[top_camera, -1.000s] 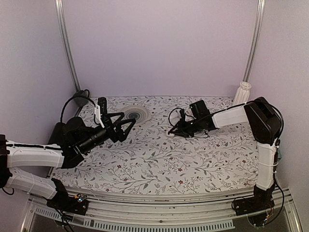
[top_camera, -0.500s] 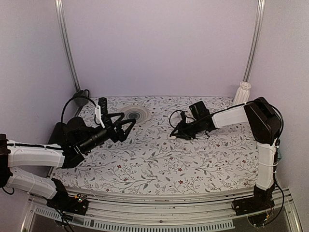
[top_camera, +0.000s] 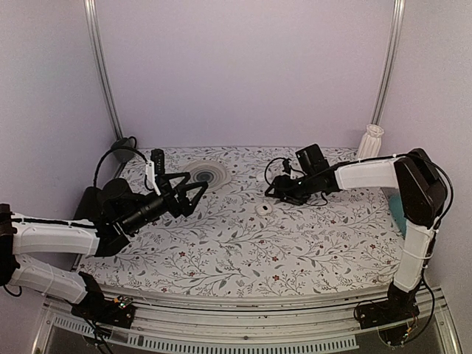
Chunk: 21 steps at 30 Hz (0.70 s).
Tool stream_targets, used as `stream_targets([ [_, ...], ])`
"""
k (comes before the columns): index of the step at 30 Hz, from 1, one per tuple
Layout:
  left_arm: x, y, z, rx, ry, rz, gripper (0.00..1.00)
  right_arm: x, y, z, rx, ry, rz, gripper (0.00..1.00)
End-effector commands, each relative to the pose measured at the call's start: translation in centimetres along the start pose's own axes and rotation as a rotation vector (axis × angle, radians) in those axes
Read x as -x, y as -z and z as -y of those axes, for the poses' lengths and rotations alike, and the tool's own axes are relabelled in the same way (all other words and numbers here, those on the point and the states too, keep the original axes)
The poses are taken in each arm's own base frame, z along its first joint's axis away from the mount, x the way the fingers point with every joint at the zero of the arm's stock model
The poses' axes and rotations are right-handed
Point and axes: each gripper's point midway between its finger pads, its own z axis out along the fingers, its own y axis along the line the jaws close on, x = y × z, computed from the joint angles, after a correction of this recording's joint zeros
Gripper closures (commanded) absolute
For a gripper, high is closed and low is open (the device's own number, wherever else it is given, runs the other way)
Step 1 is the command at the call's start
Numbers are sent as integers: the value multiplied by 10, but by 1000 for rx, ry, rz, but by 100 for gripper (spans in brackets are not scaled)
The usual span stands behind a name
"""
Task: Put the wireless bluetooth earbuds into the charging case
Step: Place the charging case with the earbuds at the center of the board, then reset both arms
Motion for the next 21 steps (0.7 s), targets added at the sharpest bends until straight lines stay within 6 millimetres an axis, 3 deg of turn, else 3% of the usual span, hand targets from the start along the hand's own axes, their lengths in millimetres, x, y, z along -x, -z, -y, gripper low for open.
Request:
stream_targets([
  [1, 5, 0, -5, 3, -6, 18, 4, 13, 32, -6, -48, 51, 70, 29],
  [6, 6, 0, -6, 7, -11, 22, 4, 32, 72, -16, -101, 108, 167, 21],
  [14, 12, 0, -14, 26, -22, 31, 4, 56, 162, -26, -177, 200, 451, 13],
  [21, 14, -1, -20, 49, -33, 27, 4, 55, 232, -30, -174, 235, 693, 10],
])
